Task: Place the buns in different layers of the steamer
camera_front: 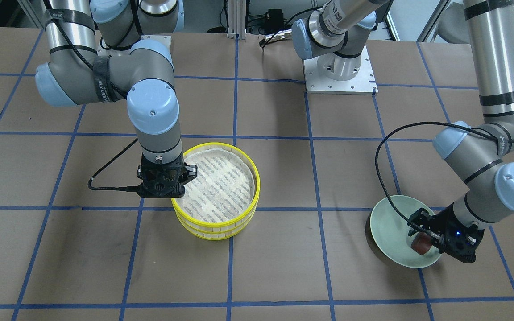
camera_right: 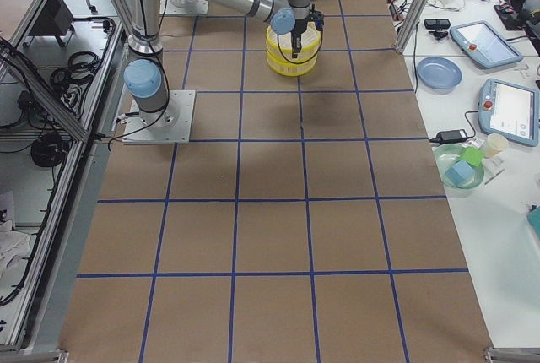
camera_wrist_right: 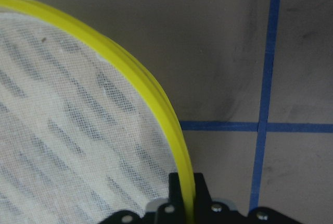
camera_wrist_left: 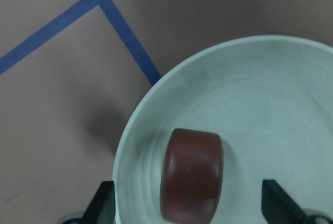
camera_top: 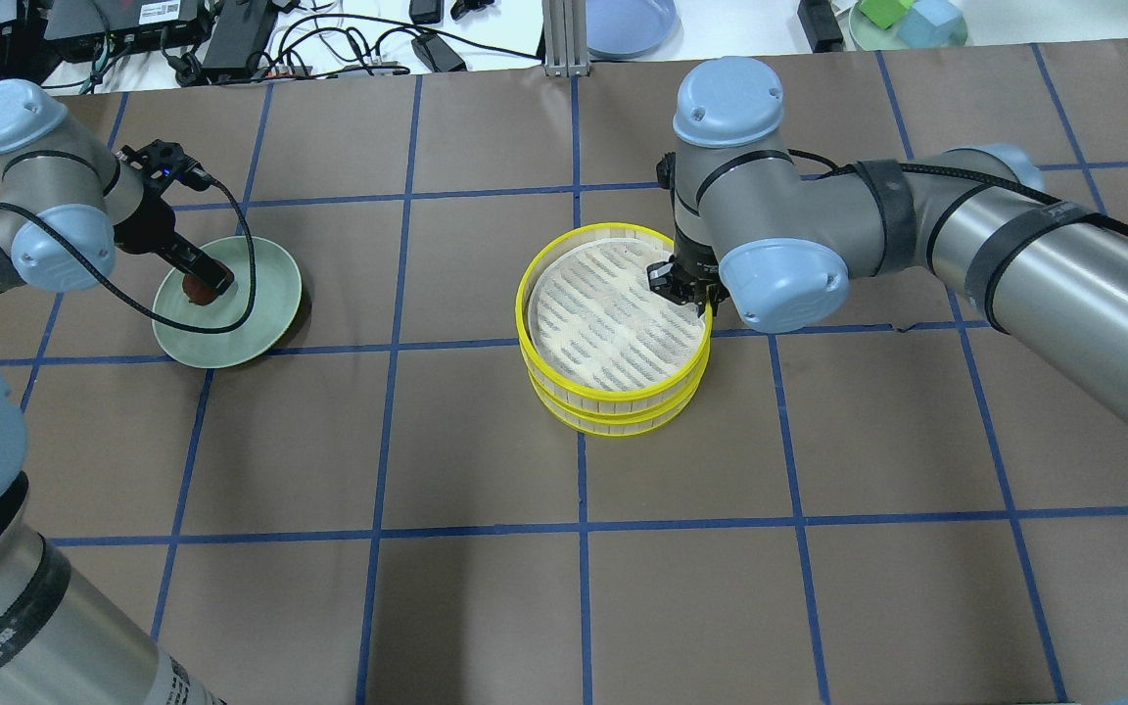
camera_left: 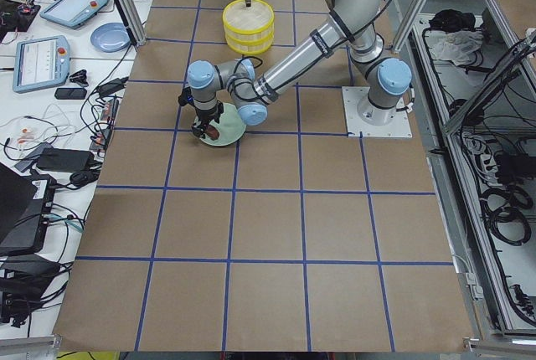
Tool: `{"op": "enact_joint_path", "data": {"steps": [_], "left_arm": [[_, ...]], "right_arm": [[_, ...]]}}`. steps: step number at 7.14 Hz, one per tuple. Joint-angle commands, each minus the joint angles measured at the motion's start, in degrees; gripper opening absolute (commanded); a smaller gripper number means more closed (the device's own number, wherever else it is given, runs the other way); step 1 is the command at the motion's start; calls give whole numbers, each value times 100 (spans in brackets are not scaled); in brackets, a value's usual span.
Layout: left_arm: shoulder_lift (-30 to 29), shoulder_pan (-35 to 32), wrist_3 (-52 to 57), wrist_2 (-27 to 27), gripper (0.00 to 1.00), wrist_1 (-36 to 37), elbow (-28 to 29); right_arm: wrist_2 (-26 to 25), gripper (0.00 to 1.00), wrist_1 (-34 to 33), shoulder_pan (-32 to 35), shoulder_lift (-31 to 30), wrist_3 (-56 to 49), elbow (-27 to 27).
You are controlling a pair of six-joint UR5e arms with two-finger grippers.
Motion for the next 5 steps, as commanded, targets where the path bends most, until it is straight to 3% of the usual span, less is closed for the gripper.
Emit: {"op": "enact_joint_path", "data": {"steps": [1, 2, 5], "left_arm": [[-31, 2, 2, -48, 18, 13, 1], [-31, 2, 2, -31, 0, 13, 9], [222, -16, -566, -56, 0, 4, 88]], "right_arm": [[-51, 0, 104, -19, -14, -6, -217], [-60, 0, 113, -19, -14, -15, -147], [-227, 1, 105, -19, 30, -103, 47]]}}
